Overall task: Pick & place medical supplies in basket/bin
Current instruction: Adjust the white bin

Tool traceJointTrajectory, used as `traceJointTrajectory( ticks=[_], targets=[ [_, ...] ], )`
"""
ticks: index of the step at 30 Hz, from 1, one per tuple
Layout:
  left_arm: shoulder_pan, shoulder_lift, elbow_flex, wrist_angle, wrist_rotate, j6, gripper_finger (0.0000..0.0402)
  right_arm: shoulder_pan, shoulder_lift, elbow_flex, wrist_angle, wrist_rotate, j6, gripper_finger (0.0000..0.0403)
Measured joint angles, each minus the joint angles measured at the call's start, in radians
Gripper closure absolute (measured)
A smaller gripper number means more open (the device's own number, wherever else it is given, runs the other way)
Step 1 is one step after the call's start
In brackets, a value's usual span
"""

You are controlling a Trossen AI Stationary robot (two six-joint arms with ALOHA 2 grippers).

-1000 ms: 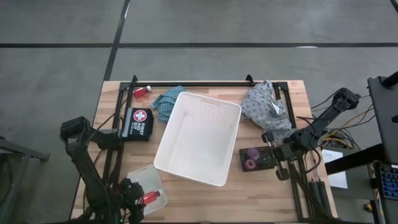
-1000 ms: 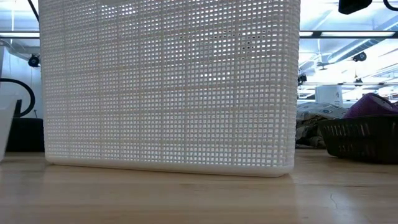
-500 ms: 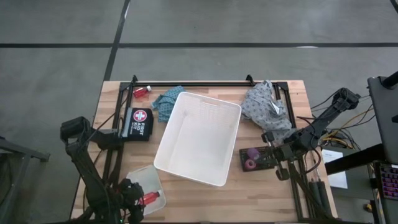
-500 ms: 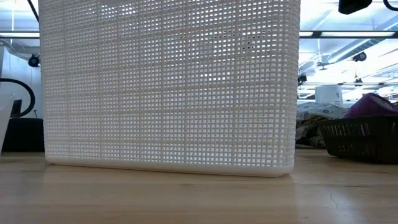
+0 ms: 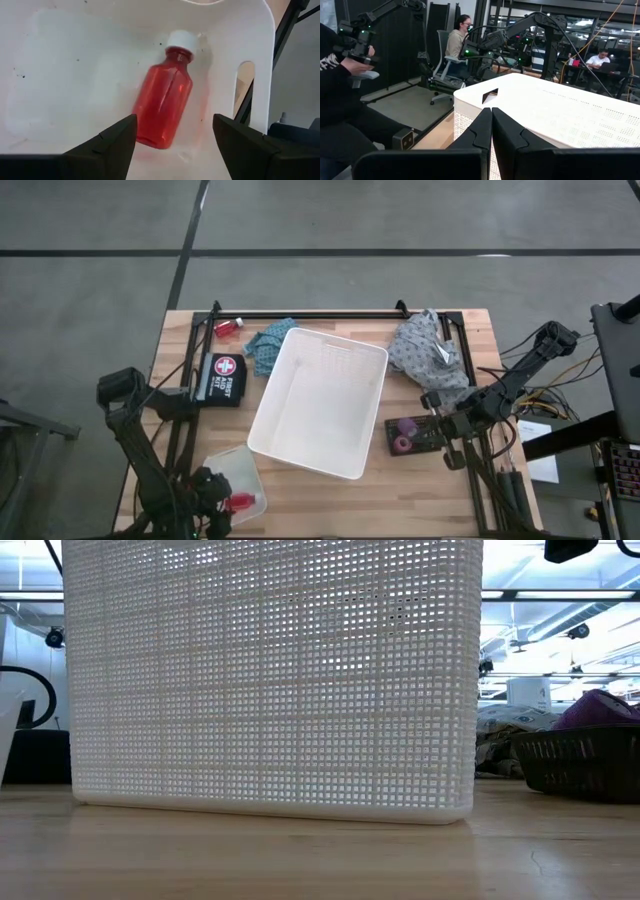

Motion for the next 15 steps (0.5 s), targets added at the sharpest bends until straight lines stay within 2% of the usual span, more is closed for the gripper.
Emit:
traceJointTrajectory(
  ticks=[11,15],
  targets=[
    [0.029,0.0,0.0,0.009,-0.043,0.091,0.0139,0.0,0.0,0.0,0.0,0.0,0.0,0.0394],
    [0.044,-0.022,0.008,-0.059,-0.049,0.11,0.0138,0.0,0.0,0.0,0.0,0.0,0.0,0.0394]
  ],
)
